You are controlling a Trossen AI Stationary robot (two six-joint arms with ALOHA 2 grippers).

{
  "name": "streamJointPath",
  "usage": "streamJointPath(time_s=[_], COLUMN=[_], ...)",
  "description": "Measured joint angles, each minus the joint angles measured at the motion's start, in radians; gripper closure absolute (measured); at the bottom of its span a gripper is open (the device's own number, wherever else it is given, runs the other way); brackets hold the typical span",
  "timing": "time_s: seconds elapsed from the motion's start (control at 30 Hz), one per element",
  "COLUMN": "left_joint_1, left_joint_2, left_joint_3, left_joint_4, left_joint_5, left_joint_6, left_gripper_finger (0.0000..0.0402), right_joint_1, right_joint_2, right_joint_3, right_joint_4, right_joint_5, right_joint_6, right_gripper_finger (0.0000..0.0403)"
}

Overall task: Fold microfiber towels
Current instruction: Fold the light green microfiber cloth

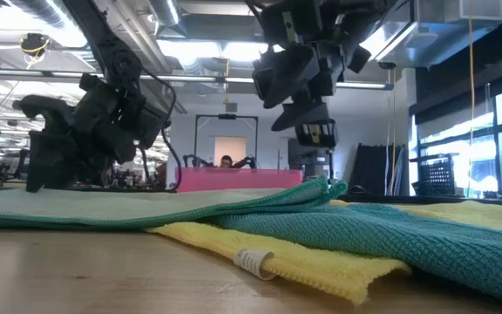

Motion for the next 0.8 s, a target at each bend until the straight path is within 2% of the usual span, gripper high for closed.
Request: streamJointPath(time_s=[0.17, 0.43, 0.53, 0.8], left_joint_1=[-0.025, -0.083, -0.095, -0.094], left_joint_2=[0.0, 0.0, 0.0, 0.0], left_joint_3=[0.0, 0.0, 0.0, 0.011], left_joint_4=[-0.011, -0.006, -0.006, -0.02], left_joint_5=[0.033, 0.028, 0.021, -0.088], left_joint_6=[0.025, 0.03, 0.034, -0.054], left_gripper_finger=[0.0259, 0.0266, 0.0284, 0.0356], right_joint_1=[0.014, 0.017, 0.017, 0.017], right_joint_2=[0.0, 0.0, 0.0, 0.0], right_joint_3=[0.0, 0.0, 0.0, 0.0], right_joint_4=[0.035, 0.057, 0.057, 0.085], right_joint_5=[0.004, 0.01, 0.011, 0.011], right_joint_6=[0.049, 0.075, 0.075, 0.037], right_gripper_finger=[0.0277, 0.0277, 0.0277, 0.0276])
